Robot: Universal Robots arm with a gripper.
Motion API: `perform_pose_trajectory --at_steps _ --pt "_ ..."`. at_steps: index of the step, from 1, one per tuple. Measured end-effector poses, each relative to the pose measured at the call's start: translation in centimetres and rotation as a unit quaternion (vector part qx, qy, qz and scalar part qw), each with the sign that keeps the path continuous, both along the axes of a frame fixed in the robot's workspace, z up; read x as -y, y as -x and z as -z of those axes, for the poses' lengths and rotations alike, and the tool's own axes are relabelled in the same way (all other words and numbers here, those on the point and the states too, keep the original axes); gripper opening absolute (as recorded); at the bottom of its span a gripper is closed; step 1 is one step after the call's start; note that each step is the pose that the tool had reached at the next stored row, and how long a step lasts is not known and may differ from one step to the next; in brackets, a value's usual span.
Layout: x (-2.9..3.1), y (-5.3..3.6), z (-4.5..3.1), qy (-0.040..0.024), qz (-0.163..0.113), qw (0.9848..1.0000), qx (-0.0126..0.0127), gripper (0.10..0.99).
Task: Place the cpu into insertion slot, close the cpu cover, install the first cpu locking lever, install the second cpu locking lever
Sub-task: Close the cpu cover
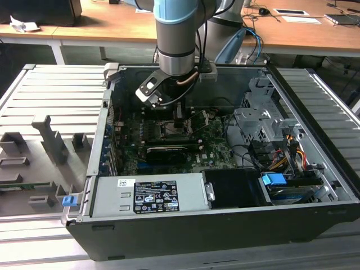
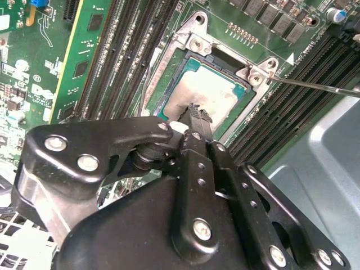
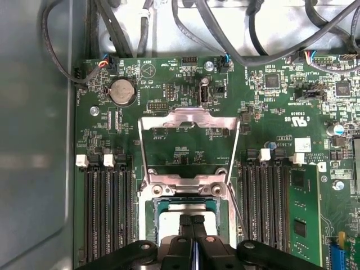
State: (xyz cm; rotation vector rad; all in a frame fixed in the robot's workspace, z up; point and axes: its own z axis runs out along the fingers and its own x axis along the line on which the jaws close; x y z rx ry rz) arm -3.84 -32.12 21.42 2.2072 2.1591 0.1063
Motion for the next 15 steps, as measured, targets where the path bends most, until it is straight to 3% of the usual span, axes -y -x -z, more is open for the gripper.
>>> perform_pose_trajectory --at_steps 8,15 --pt "0.01 -0.13 -0.46 -0.0015 0.0 1.0 -0.0005 0.106" --pt "-0.05 -0.07 -2.03 -0.0003 0.0 1.0 -0.0005 0.106"
